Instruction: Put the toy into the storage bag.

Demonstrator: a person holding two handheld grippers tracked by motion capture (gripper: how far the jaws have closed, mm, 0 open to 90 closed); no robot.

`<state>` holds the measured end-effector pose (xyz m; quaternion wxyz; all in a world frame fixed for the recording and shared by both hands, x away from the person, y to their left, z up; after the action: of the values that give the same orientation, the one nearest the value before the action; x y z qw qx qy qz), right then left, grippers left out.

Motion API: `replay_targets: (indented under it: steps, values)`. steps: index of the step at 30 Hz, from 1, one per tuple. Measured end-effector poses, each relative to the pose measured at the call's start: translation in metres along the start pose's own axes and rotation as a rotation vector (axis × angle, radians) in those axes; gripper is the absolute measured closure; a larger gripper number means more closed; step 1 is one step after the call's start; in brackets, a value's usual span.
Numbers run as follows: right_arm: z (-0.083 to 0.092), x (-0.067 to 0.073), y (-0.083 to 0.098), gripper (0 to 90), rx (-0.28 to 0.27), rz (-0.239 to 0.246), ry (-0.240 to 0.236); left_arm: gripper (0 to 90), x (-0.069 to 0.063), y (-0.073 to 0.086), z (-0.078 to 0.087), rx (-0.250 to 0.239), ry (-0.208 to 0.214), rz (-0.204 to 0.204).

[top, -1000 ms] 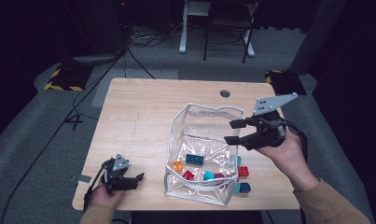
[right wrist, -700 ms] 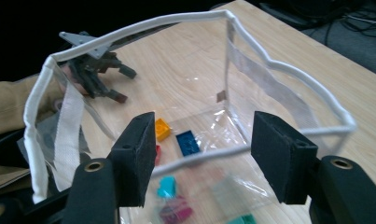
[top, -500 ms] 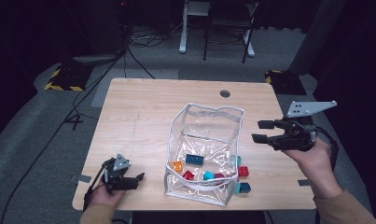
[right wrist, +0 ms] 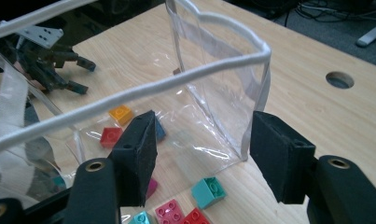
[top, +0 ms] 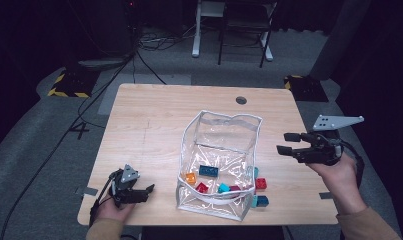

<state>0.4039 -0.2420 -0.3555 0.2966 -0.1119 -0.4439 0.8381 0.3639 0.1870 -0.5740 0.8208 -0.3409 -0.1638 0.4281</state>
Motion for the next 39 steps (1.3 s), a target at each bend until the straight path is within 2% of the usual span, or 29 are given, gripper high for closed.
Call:
replay_targets:
  steps: [6,9,18,28,32,39]
  values:
    - [-0.019,-0.008,0.026,41.9,0.024,-0.028,0.016,20.2,0.000,0.000,0.000,0.002,0.002,0.002]
    - [-0.032,-0.011,0.043,42.1,0.047,-0.056,0.003,20.2,0.000,0.000,0.000,0.001,0.003,0.002]
    - [-0.066,-0.015,0.082,42.2,0.096,-0.085,-0.020,20.1,0.000,0.000,0.000,0.002,0.005,0.004]
    - [-0.101,-0.018,0.104,39.9,0.141,-0.058,-0.001,20.1,-0.001,0.001,0.001,0.003,0.005,0.004]
    - [-0.113,-0.022,0.114,39.2,0.178,-0.069,0.011,20.1,0.000,0.001,0.001,0.003,0.006,0.003]
    - [-0.131,-0.022,0.126,39.1,0.226,-0.068,0.005,20.1,-0.001,0.001,0.001,0.003,0.006,0.004]
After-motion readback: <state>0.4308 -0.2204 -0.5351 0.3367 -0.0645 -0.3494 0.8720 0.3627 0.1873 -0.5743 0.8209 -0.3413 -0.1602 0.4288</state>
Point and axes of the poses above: each handheld gripper's, and its own axes: z roughly backward along the jaws, y roughly out of its underside, x roughly to its left, the point moved 9 cm from there along -z, roughly forward along the jaws
